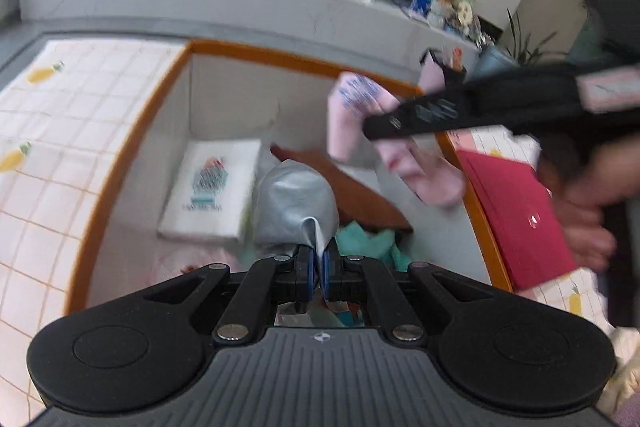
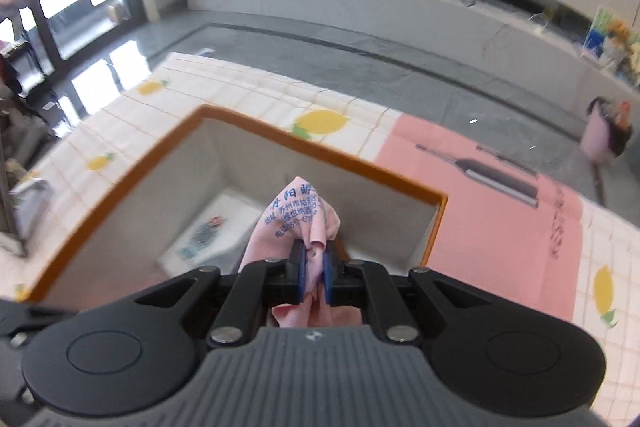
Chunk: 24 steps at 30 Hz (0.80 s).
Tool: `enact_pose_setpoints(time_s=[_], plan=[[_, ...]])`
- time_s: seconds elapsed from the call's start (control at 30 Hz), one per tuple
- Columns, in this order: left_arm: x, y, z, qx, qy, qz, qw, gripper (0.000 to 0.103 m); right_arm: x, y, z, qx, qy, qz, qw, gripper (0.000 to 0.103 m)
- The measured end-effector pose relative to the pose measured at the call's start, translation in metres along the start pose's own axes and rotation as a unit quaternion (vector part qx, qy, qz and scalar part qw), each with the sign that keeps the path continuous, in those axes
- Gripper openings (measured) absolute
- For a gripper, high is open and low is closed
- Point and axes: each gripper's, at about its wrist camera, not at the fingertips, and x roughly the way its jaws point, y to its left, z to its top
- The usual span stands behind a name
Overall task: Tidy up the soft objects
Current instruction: 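Carry the grey pouch and pink cloth over the orange box with both tools, then open both tools to drop the grey pouch and pink cloth into the box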
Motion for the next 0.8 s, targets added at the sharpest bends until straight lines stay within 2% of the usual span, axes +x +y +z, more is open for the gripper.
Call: enact_pose_setpoints(time_s=[0.17,0.33,0.47,0.57,0.6,0.63,0.73,0.8], plan=[[0.005,-0.002,-0.006,0.002,0.048,-0.008,0.9988,0.005,0.029,0.005,0.013,-0.028,0.030,-0.038,0.998,0.006],[0.005,-0.003,-0.006,0.004,0.063,0.012,0.9980,0.006,0.061,0.014,0.016,-0.081,0.101,-0.088,0.988,0.007],[0.007,-0.005,-0.004,0.006,0.079,0.026,0.9965,0.008,0.074,0.018,0.014,-0.103,0.119,-0.104,0.982,0.007],[0.008,-0.006,-0.004,0.016,0.089,0.036,0.9952,0.023,0.080,0.020,0.014,-0.121,0.119,-0.124,0.978,0.007],[0.007,-0.007,-0.004,0.024,0.092,0.031,0.9949,0.039,0.081,0.020,0.014,-0.123,0.121,-0.125,0.977,0.007],[0.004,-0.008,-0.004,0.026,0.090,0.029,0.9952,0.060,0.082,0.020,0.013,-0.125,0.122,-0.127,0.976,0.007],[-0.002,-0.009,-0.002,0.017,0.076,0.018,0.9968,0.089,0.086,0.020,0.013,-0.132,0.121,-0.135,0.975,0.007],[-0.004,-0.006,0.001,-0.002,0.057,0.008,0.9983,0.090,0.087,0.022,0.012,-0.142,0.118,-0.144,0.972,0.007]])
